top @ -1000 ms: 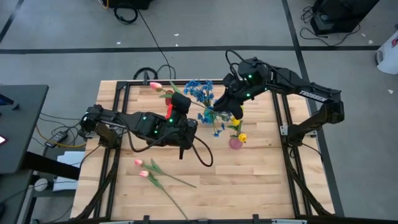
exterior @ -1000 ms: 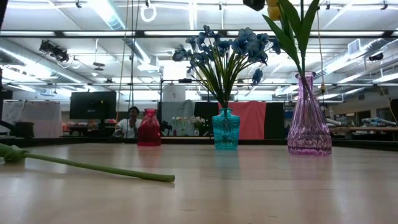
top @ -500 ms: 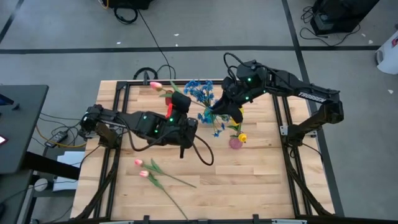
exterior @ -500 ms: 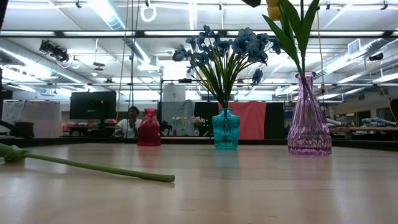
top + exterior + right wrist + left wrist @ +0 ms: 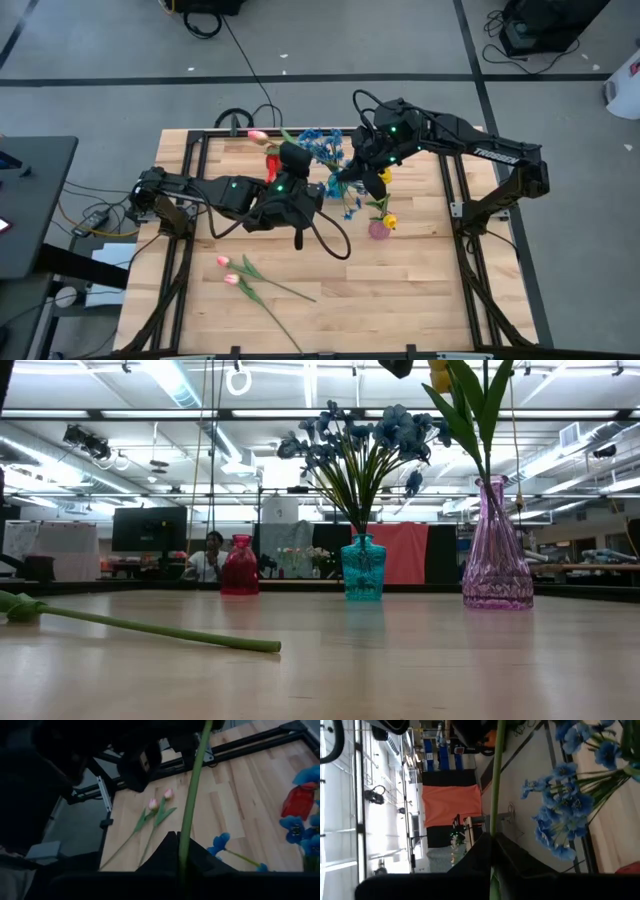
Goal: Sort flowers into vase by color
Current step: Put the bottom pink tulip into the red flower vase
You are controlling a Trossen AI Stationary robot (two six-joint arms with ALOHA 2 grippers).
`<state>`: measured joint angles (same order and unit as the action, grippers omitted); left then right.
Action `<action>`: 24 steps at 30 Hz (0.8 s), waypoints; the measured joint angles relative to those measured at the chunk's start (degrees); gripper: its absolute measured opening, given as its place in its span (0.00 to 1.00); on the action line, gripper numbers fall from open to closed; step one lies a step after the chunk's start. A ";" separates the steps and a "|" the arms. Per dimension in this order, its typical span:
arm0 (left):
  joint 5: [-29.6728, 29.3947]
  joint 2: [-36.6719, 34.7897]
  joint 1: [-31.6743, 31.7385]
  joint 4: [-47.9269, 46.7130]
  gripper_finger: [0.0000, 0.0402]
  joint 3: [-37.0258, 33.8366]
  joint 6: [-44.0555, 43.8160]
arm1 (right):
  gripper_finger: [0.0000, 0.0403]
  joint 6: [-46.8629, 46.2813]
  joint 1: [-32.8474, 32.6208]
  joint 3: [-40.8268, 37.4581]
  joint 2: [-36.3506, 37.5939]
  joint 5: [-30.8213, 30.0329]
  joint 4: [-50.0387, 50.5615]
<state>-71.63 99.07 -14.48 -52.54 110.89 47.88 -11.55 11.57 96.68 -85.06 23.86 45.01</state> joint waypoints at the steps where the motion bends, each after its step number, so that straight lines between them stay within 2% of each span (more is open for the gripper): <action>1: 0.21 0.00 0.00 0.85 0.06 0.00 -0.39 | 0.03 -0.04 0.00 0.00 0.04 -0.37 -0.11; 10: 1.49 -0.14 -0.46 11.93 0.30 -0.02 -3.46 | 0.01 0.99 0.02 0.00 0.04 -2.69 0.82; 14: 8.27 -1.41 -1.33 16.39 0.36 -0.02 -6.20 | 0.01 1.14 0.02 0.00 0.04 -4.55 1.51; 17: 14.06 -2.78 -1.47 16.62 0.36 -0.02 -10.78 | 0.01 1.25 0.02 0.00 0.04 -6.23 1.71; 21: 18.82 -4.59 -1.33 16.64 0.37 -0.02 -16.20 | 0.01 1.27 0.02 0.00 0.04 -7.38 1.73; 24: 26.54 -5.68 -1.51 16.08 0.37 -0.02 -21.57 | 0.01 1.82 0.02 0.00 0.04 -9.59 1.75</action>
<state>-45.09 93.39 -15.99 -36.46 110.87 26.31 -9.73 11.60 96.68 -85.01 14.27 46.76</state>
